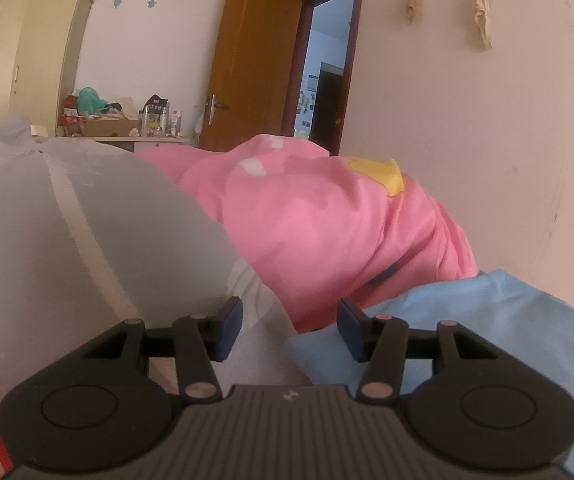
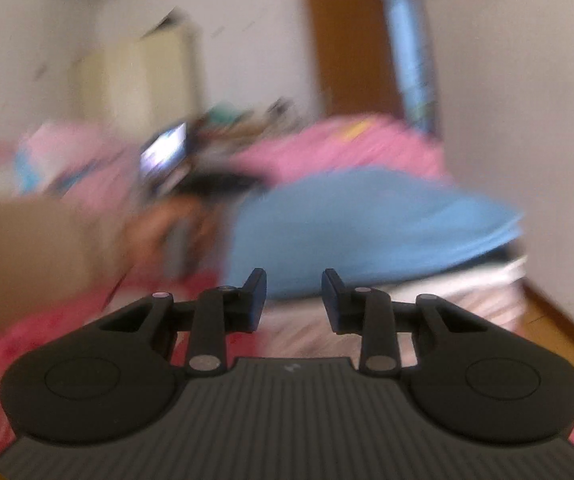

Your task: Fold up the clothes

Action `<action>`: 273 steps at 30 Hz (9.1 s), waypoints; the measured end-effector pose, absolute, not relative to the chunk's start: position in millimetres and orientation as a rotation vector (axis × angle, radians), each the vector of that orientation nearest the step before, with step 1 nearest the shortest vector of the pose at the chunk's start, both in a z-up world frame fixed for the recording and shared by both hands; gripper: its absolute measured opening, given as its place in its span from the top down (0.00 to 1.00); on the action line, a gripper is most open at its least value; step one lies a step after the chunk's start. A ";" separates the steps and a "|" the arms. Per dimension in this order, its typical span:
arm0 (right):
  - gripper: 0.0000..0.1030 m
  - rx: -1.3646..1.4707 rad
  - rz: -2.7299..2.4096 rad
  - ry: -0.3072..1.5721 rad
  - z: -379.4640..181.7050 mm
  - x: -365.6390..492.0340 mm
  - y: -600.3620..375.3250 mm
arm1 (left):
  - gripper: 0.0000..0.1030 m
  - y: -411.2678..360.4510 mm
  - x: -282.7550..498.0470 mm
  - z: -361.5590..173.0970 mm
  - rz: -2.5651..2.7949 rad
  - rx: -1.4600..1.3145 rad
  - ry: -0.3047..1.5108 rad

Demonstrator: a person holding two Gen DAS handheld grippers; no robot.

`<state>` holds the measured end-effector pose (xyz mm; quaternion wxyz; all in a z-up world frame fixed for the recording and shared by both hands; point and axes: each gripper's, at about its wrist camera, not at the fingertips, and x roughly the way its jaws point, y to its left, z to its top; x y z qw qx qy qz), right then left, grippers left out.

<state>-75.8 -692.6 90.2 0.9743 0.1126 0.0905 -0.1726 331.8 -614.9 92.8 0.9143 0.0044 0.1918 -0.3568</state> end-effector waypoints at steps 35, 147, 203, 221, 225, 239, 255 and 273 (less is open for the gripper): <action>0.01 0.298 -0.581 0.269 88.8 -184.1 -428.1 | 0.00 -206.5 22.6 108.5 -0.901 0.017 0.470; 0.01 0.152 -0.785 0.388 117.0 -173.0 -315.3 | 0.00 -188.4 -28.1 128.8 -0.800 0.124 0.493; 0.01 0.170 -0.813 0.417 117.9 -178.4 -312.9 | 0.00 -193.6 -32.4 123.8 -0.800 0.143 0.510; 0.01 0.173 -0.816 0.424 117.8 -177.2 -317.3 | 0.00 -196.1 -31.8 122.5 -0.798 0.144 0.512; 0.01 0.172 -0.814 0.424 117.6 -176.9 -317.1 | 0.00 -195.1 -30.8 122.8 -0.798 0.143 0.512; 0.01 0.168 -0.813 0.427 117.5 -175.2 -312.6 | 0.00 -193.4 -30.6 121.7 -0.800 0.141 0.513; 0.01 0.154 -0.845 0.431 119.4 -172.5 -309.6 | 0.00 -190.0 -27.5 120.5 -0.803 0.130 0.519; 0.01 0.171 -0.844 0.424 123.2 -171.0 -311.1 | 0.00 -185.8 -26.8 124.6 -0.795 0.123 0.512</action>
